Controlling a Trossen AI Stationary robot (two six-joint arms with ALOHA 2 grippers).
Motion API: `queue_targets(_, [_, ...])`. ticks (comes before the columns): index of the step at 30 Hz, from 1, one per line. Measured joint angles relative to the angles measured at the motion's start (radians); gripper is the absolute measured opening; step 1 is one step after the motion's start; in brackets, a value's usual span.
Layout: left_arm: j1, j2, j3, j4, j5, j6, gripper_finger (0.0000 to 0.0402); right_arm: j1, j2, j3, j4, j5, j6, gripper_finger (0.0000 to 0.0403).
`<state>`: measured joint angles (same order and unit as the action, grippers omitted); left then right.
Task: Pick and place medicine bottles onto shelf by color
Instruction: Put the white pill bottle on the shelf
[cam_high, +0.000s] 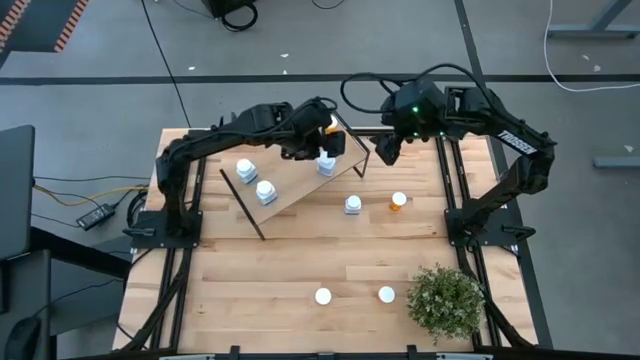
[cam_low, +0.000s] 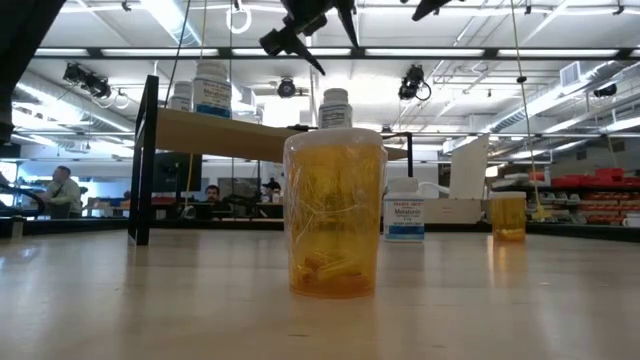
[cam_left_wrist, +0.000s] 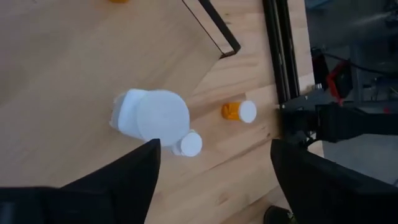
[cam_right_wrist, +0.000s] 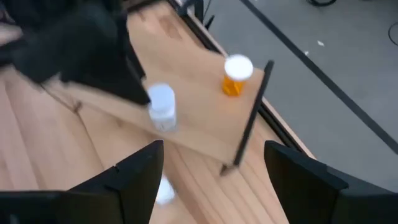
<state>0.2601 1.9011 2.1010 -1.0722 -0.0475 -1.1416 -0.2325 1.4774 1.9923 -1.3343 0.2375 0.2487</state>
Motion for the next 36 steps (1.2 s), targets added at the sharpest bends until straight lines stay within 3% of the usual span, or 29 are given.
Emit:
queue_targets(12, [-0.003, 0.013, 0.0, -0.103, -0.02, 0.168, 0.0312, 0.0, -0.002, 0.0, -0.037, -0.002, -0.066, 0.0282])
queue_targets(17, [0.0, 0.015, 0.001, -0.1, -0.037, 0.185, 0.0312, -0.001, -0.002, 0.0, -0.036, -0.002, -0.067, 0.0282])
queue_targets(26, [-0.004, 0.016, 0.001, -0.091, -0.087, 0.39, 0.0311, -0.001, -0.001, 0.0, -0.033, 0.001, -0.068, 0.0282])
queue_targets(36, [-0.028, 0.053, 0.001, -0.052, -0.091, 0.499, 0.0311, -0.001, -0.001, 0.0, -0.025, 0.024, -0.068, 0.0282])
